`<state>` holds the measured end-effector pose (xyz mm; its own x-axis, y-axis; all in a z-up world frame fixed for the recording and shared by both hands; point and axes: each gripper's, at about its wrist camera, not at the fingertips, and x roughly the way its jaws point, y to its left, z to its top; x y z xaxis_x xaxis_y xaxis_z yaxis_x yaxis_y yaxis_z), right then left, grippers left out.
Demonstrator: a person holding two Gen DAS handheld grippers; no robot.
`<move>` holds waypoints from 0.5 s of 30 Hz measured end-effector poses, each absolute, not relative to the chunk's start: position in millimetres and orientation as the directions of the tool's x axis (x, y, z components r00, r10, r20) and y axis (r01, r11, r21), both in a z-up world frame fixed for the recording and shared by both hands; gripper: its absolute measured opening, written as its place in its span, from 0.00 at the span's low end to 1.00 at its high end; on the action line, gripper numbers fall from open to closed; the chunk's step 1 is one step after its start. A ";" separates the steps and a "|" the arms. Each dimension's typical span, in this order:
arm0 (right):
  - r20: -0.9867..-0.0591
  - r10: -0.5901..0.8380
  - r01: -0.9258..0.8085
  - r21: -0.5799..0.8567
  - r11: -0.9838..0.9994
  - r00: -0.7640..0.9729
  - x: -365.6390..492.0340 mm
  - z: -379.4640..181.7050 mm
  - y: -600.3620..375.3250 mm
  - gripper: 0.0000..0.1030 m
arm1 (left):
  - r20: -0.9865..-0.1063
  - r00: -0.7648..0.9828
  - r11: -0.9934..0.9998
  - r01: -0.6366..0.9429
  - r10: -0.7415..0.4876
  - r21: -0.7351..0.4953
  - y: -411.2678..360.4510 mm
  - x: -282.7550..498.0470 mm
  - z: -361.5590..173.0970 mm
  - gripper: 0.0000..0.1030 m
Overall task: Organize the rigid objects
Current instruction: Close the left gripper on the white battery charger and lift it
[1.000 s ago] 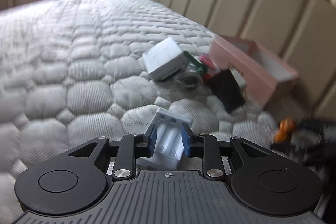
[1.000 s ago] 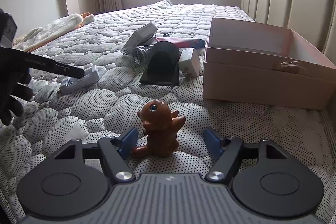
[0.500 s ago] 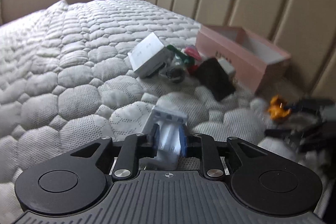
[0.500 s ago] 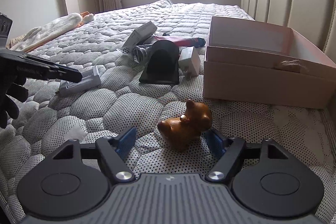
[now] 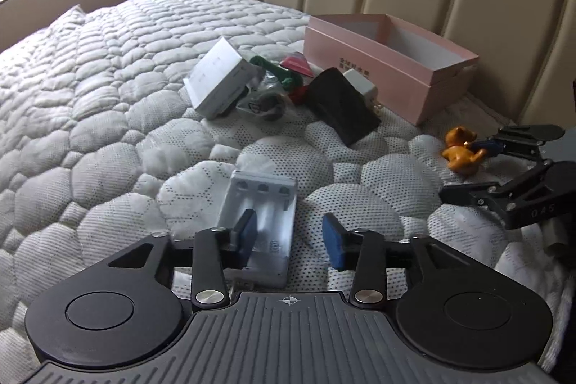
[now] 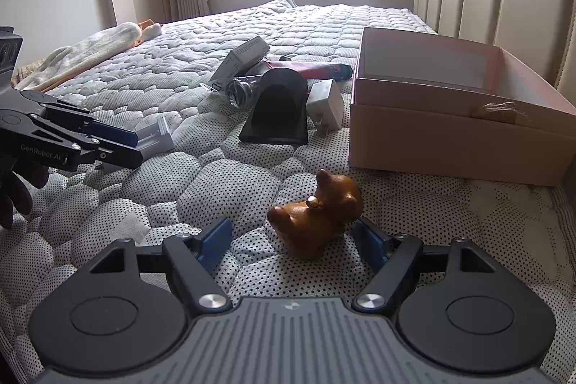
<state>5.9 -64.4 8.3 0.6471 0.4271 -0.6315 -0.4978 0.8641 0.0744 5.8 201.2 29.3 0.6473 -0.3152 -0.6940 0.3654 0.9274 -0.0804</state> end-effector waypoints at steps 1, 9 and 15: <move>-0.632 0.428 -0.498 0.075 0.864 0.647 5.8 8.4 -64.7 0.74 | -0.693 0.644 0.926 0.367 -0.323 -0.090 200.9 6.1 29.1 0.50; -0.632 0.428 -0.498 0.076 0.864 0.646 5.9 8.3 -64.5 0.75 | -0.628 0.761 0.954 0.284 -0.164 0.094 194.2 -5.4 42.5 0.50; -0.632 0.431 -0.501 0.077 0.862 0.644 6.1 7.8 -64.3 0.76 | -0.688 0.712 0.957 0.277 -0.143 0.089 199.4 4.0 35.1 0.44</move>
